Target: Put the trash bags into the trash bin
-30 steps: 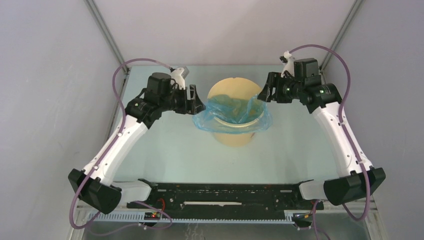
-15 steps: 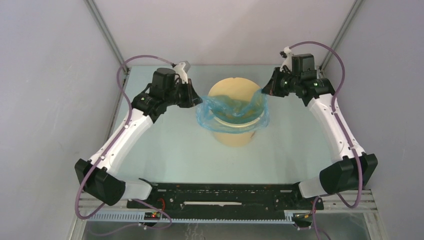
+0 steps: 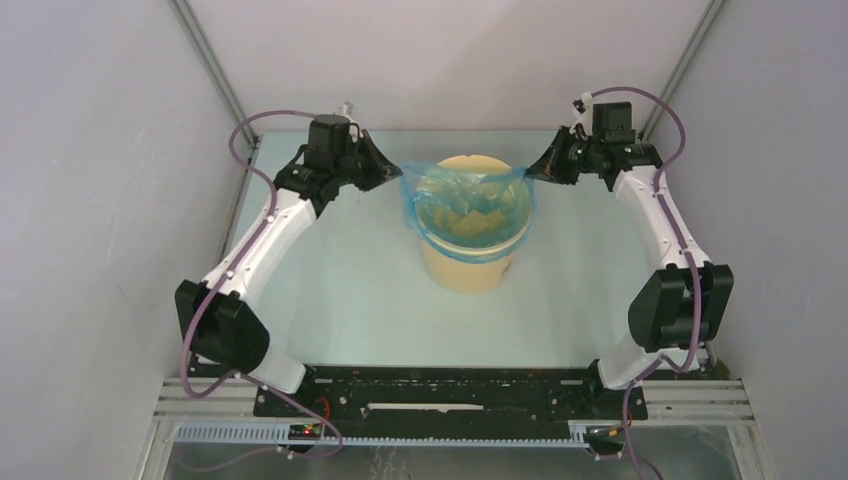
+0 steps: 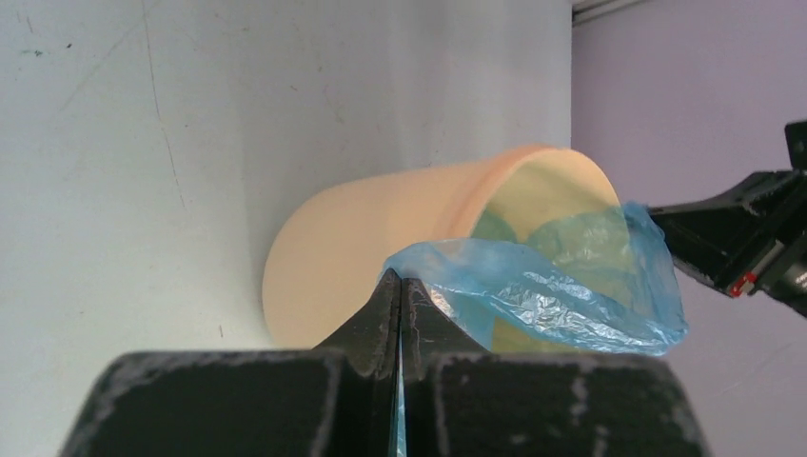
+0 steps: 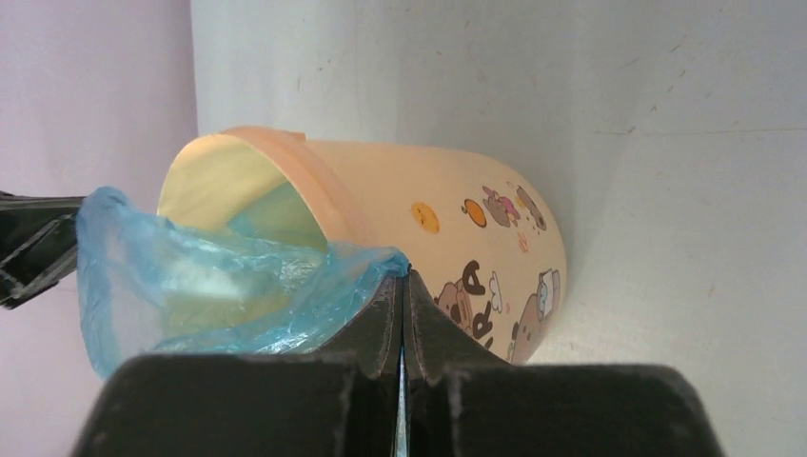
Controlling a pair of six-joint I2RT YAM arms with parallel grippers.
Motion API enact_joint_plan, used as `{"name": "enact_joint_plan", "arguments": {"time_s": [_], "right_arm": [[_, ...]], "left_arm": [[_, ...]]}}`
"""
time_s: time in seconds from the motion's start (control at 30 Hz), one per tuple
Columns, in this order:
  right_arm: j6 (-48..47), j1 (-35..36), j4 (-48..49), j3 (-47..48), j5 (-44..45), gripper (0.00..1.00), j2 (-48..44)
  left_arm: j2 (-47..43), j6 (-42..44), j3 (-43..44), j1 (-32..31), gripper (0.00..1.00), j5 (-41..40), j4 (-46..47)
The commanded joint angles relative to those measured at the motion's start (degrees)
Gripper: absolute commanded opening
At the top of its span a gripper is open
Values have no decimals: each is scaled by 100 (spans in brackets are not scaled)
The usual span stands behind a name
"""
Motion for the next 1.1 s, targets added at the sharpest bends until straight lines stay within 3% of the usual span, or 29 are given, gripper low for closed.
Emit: {"name": "enact_joint_plan", "arguments": {"time_s": [0.0,0.4,0.7,1.07], "right_arm": [[337,-174,392,387,-433,0,254],[749,-302,444,911,-596,0,1066],[901,-342,273,610,-782,0,1349],[538,-529,-332,318,-539,0,1302]], "left_arm": [[302,-524,423,216,0,242,330],[1111,-1161,570,366,0,725,616],[1334,-1630,221,390,0,864,518],[1480,-1611,-6,406,0,958,-135]]}}
